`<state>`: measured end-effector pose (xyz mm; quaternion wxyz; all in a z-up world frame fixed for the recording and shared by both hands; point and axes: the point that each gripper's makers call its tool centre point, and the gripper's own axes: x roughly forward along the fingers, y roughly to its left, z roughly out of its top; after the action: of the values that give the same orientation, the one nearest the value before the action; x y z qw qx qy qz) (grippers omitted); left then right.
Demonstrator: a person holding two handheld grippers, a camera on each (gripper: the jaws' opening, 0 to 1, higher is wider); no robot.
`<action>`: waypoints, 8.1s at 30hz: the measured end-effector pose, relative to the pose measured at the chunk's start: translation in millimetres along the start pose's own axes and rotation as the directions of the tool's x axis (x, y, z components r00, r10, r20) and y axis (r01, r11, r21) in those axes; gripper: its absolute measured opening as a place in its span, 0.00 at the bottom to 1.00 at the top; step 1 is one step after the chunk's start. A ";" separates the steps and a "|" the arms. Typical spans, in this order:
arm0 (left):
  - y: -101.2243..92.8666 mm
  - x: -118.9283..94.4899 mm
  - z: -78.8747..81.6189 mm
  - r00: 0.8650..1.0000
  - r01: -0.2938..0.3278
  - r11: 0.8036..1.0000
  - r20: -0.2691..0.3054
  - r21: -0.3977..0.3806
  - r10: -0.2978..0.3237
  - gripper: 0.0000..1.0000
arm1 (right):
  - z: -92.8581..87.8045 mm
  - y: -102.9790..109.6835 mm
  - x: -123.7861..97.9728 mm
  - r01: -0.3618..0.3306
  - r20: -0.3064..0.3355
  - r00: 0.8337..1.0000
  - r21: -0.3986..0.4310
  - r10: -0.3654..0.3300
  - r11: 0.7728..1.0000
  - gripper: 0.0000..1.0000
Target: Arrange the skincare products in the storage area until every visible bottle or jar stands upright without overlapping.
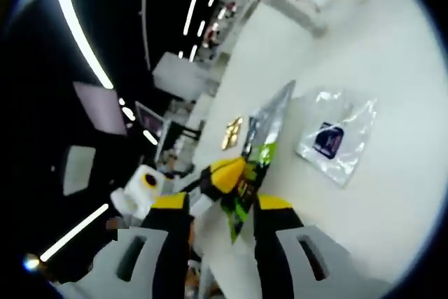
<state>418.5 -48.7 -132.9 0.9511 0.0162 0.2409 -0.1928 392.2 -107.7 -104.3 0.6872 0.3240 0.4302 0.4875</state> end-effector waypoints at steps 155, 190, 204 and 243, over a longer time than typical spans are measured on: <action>156.7 35.6 92.1 0.966 -0.243 0.943 0.030 -0.227 0.256 0.79 | 69.3 10.5 -37.4 0.054 0.388 0.906 -0.498 0.167 0.865 0.05; 85.5 -4.0 -3.7 0.650 -0.314 0.941 -0.750 -0.124 0.118 0.58 | 81.4 13.2 -49.6 0.002 0.437 0.874 -0.442 0.213 0.897 0.02; 86.2 -11.3 0.1 0.674 -0.280 0.954 -0.729 -0.104 0.118 0.40 | 77.9 14.7 -47.8 0.001 0.423 0.881 -0.453 0.214 0.891 0.02; 34.3 -13.9 106.6 0.891 -0.119 0.993 0.439 -0.012 0.112 0.40 | 109.9 71.3 1.4 0.028 0.420 0.817 -0.714 0.396 0.700 0.16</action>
<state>468.3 -25.1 -34.4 0.9904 -0.0060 0.0174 -0.1367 464.2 -86.7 3.2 0.7947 0.2112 -0.0337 0.5680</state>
